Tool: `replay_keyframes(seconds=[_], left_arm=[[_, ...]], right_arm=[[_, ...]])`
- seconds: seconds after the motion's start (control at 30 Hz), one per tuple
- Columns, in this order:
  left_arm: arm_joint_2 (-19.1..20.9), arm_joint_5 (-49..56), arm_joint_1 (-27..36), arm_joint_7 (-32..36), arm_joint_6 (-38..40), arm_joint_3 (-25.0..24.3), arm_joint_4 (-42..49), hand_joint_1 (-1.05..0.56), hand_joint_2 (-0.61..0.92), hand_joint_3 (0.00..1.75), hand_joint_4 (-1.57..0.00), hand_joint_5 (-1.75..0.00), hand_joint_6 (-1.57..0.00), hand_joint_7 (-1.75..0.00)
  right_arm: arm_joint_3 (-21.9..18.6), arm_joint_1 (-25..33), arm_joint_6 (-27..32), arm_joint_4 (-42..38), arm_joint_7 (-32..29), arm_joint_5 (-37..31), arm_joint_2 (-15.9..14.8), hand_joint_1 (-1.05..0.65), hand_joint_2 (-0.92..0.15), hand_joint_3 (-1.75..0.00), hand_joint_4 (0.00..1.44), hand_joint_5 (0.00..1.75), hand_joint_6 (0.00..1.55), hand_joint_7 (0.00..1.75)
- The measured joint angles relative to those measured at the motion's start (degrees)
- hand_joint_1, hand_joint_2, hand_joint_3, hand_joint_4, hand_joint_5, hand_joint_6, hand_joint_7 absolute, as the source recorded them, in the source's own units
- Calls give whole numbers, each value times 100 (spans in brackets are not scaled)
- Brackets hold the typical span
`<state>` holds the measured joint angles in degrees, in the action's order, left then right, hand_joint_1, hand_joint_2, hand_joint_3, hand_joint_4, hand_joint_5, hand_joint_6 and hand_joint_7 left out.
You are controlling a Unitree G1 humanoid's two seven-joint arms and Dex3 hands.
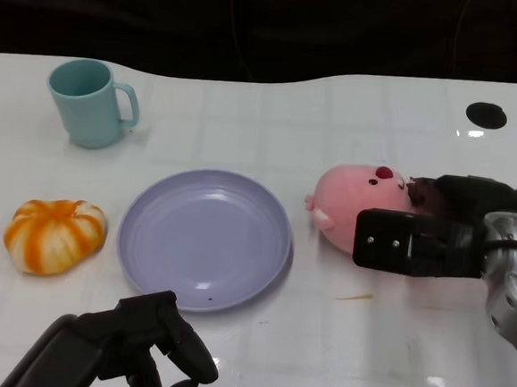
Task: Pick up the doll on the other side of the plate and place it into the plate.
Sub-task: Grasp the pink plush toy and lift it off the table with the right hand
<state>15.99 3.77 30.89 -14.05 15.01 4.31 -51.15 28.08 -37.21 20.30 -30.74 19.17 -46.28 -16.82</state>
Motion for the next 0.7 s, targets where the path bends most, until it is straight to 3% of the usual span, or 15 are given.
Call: replay_keyframes(seconds=[0.13,0.2,0.27,0.37,0.4,0.43,0.47,0.57,0.6,0.7], left_arm=[[29,9,64,0,0,-8,-112,-26,70,86,-59,-166,-69,-140],[31,10,82,0,20,-10,-140,-26,71,86,-59,-167,-68,-140],[34,7,83,0,87,-17,-153,-25,72,84,-61,-169,-66,-140],[37,-24,72,-2,169,-32,-154,-25,73,84,-63,-171,-65,-141],[38,-28,67,-2,195,-32,-154,-26,73,84,-63,-171,-65,-141],[38,-30,65,-3,199,-32,-154,-26,73,84,-63,-171,-65,-141],[39,-30,60,-3,199,-28,-154,-26,73,84,-62,-171,-65,-141],[42,-23,50,-3,198,-8,-154,-26,72,84,-63,-172,-65,-141],[49,-22,51,-3,198,-7,-154,-25,73,84,-62,-171,-65,-141],[62,-23,53,-3,198,1,-154,-25,72,84,-62,-171,-65,-141]], right_arm=[[42,-258,-233,-653,-504,90,183,-61,-92,-3,42,22,76,4],[-18,-266,-413,-894,-988,172,281,-49,-89,-1,62,20,95,6],[-66,-239,-718,-1132,-1635,262,348,-36,-86,0,81,24,111,9],[-67,-196,-1194,-1389,-2316,330,367,-27,-87,-1,97,31,117,8],[-64,-197,-1273,-1441,-2407,333,365,-26,-90,-1,90,102,120,6],[-58,-198,-1338,-1478,-2472,333,359,-26,-91,-2,85,132,122,5],[-48,-205,-1405,-1512,-2521,332,352,-26,-92,-5,79,149,120,3],[21,-241,-1563,-1562,-2551,303,305,-27,-92,-12,76,155,115,0],[65,-250,-1586,-1563,-2552,281,290,-29,-92,-17,76,144,111,0],[178,-257,-1612,-1548,-2554,208,259,-30,-92,-19,76,131,111,1]])
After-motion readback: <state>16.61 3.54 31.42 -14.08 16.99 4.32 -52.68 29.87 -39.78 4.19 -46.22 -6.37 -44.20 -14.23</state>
